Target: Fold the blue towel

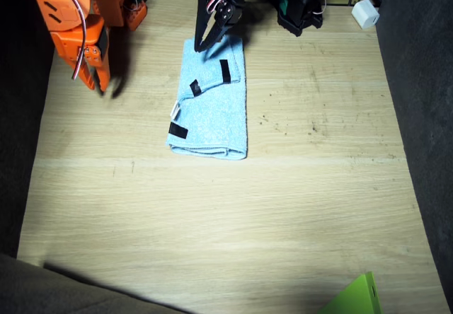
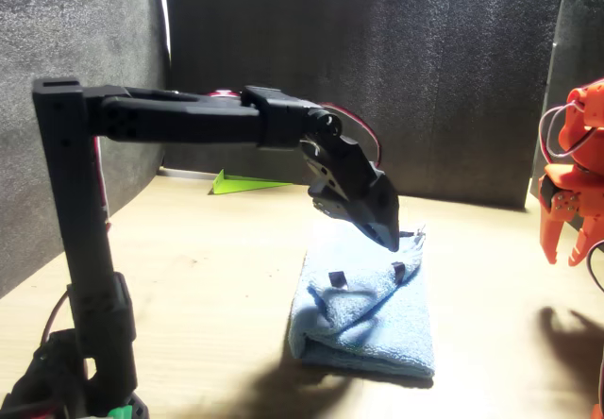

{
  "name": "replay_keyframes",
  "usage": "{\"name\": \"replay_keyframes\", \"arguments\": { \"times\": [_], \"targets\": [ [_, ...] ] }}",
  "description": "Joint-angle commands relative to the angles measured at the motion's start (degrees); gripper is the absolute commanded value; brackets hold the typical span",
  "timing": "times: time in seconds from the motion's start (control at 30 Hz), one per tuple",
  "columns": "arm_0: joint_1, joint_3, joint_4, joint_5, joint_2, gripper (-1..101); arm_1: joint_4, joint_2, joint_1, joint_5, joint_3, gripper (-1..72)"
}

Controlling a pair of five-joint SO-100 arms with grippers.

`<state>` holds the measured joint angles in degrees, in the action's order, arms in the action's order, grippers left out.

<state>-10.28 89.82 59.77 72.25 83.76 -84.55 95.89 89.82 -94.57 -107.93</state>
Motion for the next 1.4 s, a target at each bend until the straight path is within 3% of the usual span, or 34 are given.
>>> {"name": "replay_keyframes", "arguments": {
  "times": [0.0,0.13,0.3,0.67,0.93,1.2,1.37],
  "targets": [
    [-8.4,-0.4,1.2,-4.7,4.0,0,-0.3,3.2,-0.3,-0.1,-1.1,12.1],
    [-14.4,7.0,-2.6,-8.7,3.9,0,-1.2,6.6,-2.5,1.8,-1.2,12.0],
    [-10.8,21.0,-11.7,-8.7,6.9,0,-1.4,7.0,-3.3,2.1,-1.2,11.9],
    [0.2,31.3,-7.9,-10.7,17.9,0,-2.9,9.5,-1.2,0.6,-1.0,11.7],
    [7.9,28.4,-7.6,-1.8,16.7,-1,-2.9,9.3,0.7,-1.1,-1.2,11.7],
    [-8.0,24.8,-6.4,-10.4,17.2,0,-3.0,9.2,-0.4,-0.6,-1.3,11.7],
    [-10.6,31.6,-5.8,-13.1,22.4,0,-2.4,8.2,-0.1,-0.7,-1.3,11.7]
  ]
}}
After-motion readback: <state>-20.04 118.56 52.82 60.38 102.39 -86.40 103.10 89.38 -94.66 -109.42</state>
